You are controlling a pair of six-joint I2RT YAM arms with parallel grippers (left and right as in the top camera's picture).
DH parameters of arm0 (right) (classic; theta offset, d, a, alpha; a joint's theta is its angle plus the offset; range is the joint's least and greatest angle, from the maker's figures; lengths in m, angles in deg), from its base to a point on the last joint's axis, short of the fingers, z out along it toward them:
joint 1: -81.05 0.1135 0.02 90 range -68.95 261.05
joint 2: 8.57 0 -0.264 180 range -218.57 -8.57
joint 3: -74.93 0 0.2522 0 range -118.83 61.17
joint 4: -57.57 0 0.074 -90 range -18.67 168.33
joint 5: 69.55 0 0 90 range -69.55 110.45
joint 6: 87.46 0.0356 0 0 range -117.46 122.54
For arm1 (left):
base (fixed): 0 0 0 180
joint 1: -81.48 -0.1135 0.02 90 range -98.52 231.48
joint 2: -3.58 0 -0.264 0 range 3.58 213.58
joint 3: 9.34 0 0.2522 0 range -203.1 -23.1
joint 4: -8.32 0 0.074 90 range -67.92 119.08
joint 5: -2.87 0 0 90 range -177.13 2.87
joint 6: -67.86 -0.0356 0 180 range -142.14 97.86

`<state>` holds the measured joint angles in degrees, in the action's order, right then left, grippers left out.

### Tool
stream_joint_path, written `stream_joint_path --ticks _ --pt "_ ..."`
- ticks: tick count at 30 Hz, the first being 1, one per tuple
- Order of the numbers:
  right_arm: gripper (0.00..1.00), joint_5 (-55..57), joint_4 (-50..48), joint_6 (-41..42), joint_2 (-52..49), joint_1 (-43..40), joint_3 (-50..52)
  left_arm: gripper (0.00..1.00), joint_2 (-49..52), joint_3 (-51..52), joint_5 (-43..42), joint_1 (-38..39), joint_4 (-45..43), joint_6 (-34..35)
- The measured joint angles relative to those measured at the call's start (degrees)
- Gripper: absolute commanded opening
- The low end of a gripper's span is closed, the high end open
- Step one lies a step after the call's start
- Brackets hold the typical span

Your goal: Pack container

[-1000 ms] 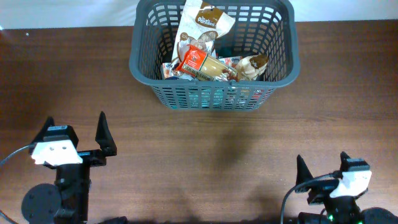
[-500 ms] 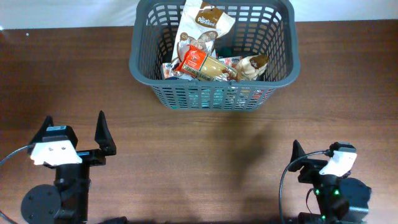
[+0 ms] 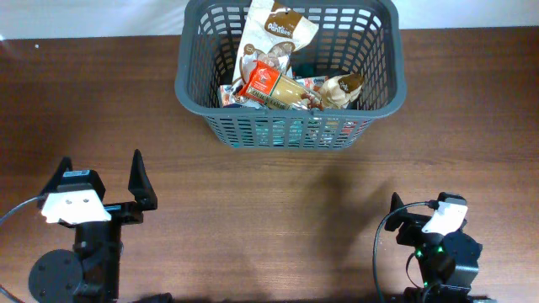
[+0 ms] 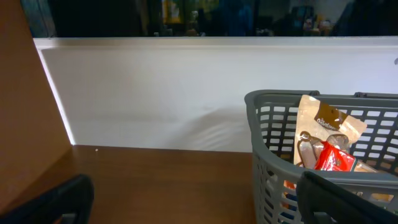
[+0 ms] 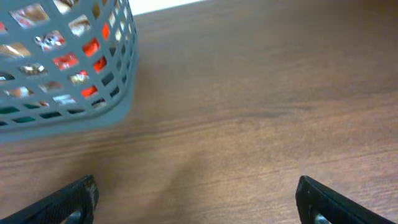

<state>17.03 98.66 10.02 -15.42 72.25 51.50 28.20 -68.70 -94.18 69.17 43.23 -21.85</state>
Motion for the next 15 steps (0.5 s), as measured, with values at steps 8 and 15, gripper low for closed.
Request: stream_joint_path --ticks 8,15 --pt "0.99 1.0 -0.5 0.0 0.0 0.0 1.6 0.99 0.0 0.0 0.0 0.0 0.0 0.0" --pt "0.99 1.9 -0.5 0.0 0.0 0.0 1.6 0.99 0.0 0.0 0.0 0.0 0.0 0.0"
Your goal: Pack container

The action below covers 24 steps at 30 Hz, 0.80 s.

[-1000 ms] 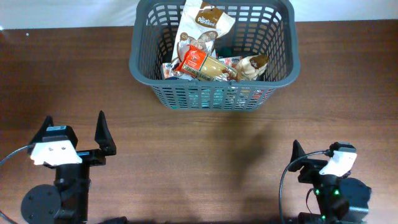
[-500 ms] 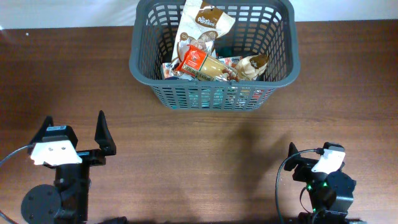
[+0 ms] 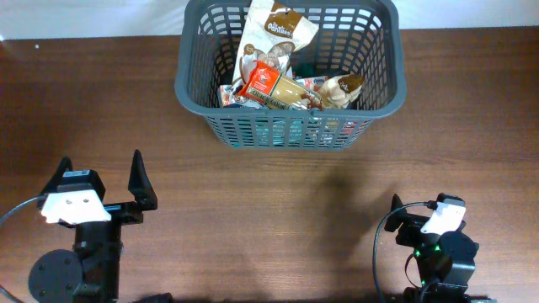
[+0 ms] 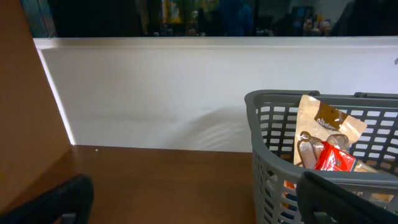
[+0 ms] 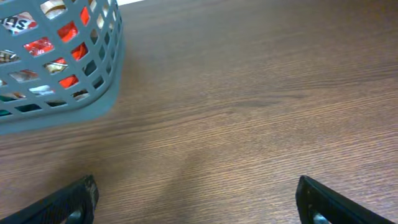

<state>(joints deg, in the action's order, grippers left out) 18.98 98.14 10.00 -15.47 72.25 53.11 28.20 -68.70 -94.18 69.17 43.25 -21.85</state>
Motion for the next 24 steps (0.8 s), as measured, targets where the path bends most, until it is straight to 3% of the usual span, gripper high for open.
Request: stream_joint_path --ticks 24 --pt "0.99 0.2 0.0 0.0 0.5 1.0 0.0 0.99 0.0 0.0 1.8 0.0 0.0 0.0"
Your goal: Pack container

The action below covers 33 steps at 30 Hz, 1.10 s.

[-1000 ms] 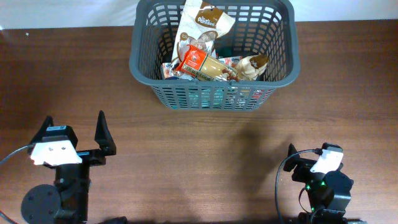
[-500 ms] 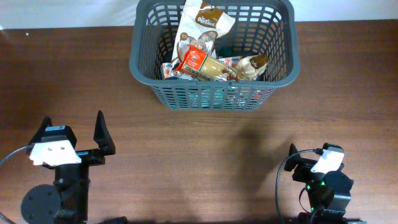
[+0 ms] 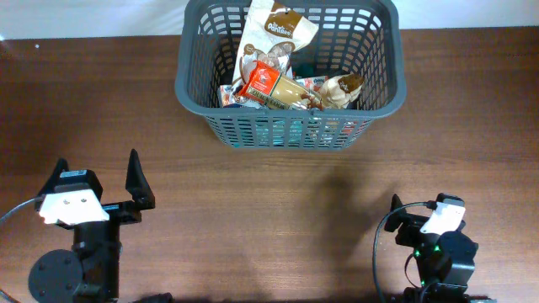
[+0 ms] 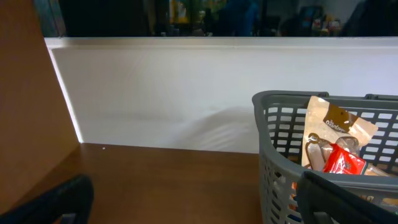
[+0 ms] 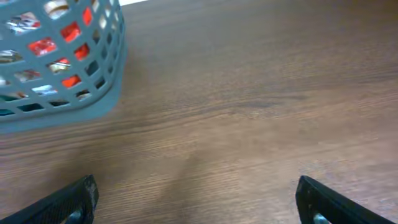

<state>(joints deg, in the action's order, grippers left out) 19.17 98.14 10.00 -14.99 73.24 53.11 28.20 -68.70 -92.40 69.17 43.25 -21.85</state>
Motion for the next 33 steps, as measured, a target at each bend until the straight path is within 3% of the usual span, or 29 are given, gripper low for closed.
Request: stream_joint_path --ticks 7,21,33 --pt "0.99 0.0 0.0 0.0 5.4 3.3 0.0 0.99 0.0 0.0 0.0 0.0 0.0 0.0" --pt "0.99 0.0 0.0 0.0 5.6 7.5 0.0 0.99 0.0 0.0 0.0 0.0 0.5 0.0" --pt "0.99 0.0 0.0 0.0 5.6 7.5 0.0 0.99 0.0 -0.2 0.1 0.0 15.4 0.0"
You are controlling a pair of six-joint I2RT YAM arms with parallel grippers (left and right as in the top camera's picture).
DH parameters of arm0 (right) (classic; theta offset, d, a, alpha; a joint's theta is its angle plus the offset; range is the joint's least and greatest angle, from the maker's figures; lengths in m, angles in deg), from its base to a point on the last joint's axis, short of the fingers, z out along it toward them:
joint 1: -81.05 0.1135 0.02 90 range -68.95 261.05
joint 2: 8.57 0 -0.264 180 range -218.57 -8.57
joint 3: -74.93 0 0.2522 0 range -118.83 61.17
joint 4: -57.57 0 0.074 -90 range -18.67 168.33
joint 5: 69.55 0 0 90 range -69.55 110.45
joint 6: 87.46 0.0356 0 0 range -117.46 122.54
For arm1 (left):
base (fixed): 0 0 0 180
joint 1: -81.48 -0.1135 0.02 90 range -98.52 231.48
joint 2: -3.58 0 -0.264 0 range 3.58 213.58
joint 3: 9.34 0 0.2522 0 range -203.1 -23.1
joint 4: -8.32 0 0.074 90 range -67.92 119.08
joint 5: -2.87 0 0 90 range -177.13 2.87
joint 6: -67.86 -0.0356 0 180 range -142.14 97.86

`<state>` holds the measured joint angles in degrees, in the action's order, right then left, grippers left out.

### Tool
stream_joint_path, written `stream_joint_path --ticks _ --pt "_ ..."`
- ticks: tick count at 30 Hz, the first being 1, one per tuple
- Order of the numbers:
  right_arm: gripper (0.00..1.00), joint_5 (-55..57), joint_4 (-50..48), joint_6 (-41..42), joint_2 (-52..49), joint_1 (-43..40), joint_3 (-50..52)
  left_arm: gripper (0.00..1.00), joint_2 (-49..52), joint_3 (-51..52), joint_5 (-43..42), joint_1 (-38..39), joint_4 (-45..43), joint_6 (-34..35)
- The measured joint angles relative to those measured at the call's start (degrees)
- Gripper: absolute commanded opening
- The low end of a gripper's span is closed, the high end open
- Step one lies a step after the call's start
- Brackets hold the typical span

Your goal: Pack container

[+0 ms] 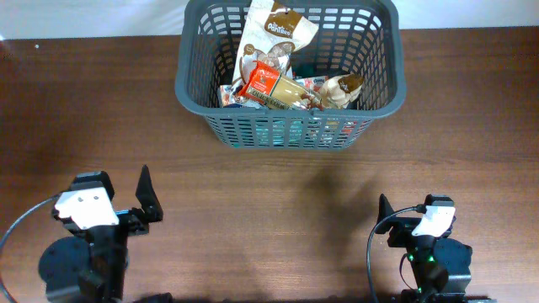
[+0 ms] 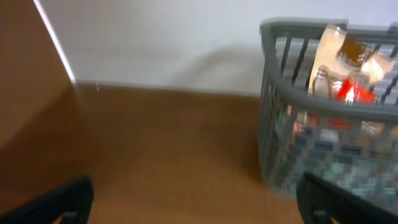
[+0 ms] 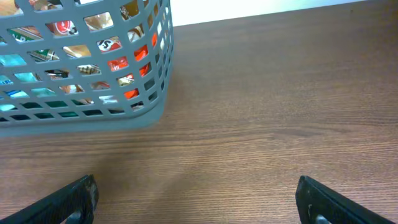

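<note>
The grey mesh basket [image 1: 288,133] stands at the back middle of the table. Several snack packets lie in it, among them a tall tan pouch [image 1: 276,35] and a red packet [image 1: 262,81]. My left gripper [image 1: 118,195] sits low at the front left, open and holding nothing. In the blurred left wrist view the left gripper [image 2: 199,205] faces bare wood, with the basket [image 2: 323,124] ahead on the right. My right gripper [image 1: 411,212] is at the front right, open and also holding nothing. The right gripper [image 3: 199,205] has the basket [image 3: 81,93] ahead on its left.
The brown wooden table [image 1: 278,219] lies between the two arms and the basket. A white wall [image 2: 155,37] runs along the table's far edge. Black cables [image 1: 375,252] loop beside each arm base.
My left gripper has shifted right and tilted down, so its view shows the table instead of the wall. My right gripper has turned a little left, and more of the basket shows. Both stay open.
At each earlier moment both grippers were open and holding nothing near the front edge, and the packets lay in the basket. The right wrist view shifted only slightly. Now both arms have moved a little, and the basket's contents are unchanged.
</note>
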<state>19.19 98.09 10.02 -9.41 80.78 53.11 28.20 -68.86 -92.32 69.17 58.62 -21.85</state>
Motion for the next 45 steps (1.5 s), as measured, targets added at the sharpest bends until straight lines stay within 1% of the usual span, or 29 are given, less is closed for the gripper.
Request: stream_joint_path --ticks 5,7,11,13,18,24,27,33,39,45 --pt "0.99 0.0 0.0 0.0 0.0 0.0 0.0 0.99 0.0 0.0 0.4 0.0 10.8 -0.1" --pt "0.99 0.0 0.0 0.0 0.0 0.0 0.0 0.99 0.0 0.0 1.9 0.0 13.3 -0.9" --pt "0.99 0.0 0.0 0.0 0.0 0.0 0.0 0.99 0.0 0.0 4.7 0.0 13.3 -2.1" --pt "0.99 0.0 0.0 0.0 0.0 0.0 0.0 0.99 0.0 0.0 5.4 0.0 12.0 -2.4" --pt "0.99 0.0 0.0 0.0 0.0 0.0 0.0 0.99 -1.9 0.7 6.0 1.2 5.6 -2.7" --pt "0.99 0.0 0.0 0.0 0.0 0.0 0.0 0.99 -11.6 5.9 6.1 5.9 -8.1 -2.9" --pt "0.99 0.0 0.0 0.0 0.0 0.0 0.0 0.99 -15.2 9.5 5.6 7.6 -13.2 -2.8" --pt "0.99 0.0 0.0 0.0 0.0 0.0 0.0 0.99 -19.3 21.5 4.9 8.9 -24.3 -0.1" --pt "0.99 0.0 0.0 0.0 0.0 0.0 0.0 0.99 -21.2 33.4 4.0 8.9 -36.1 2.4" --pt "0.99 0.0 0.0 0.0 0.0 0.0 0.0 0.99 -23.6 41.1 3.7 8.9 -42.8 2.8"
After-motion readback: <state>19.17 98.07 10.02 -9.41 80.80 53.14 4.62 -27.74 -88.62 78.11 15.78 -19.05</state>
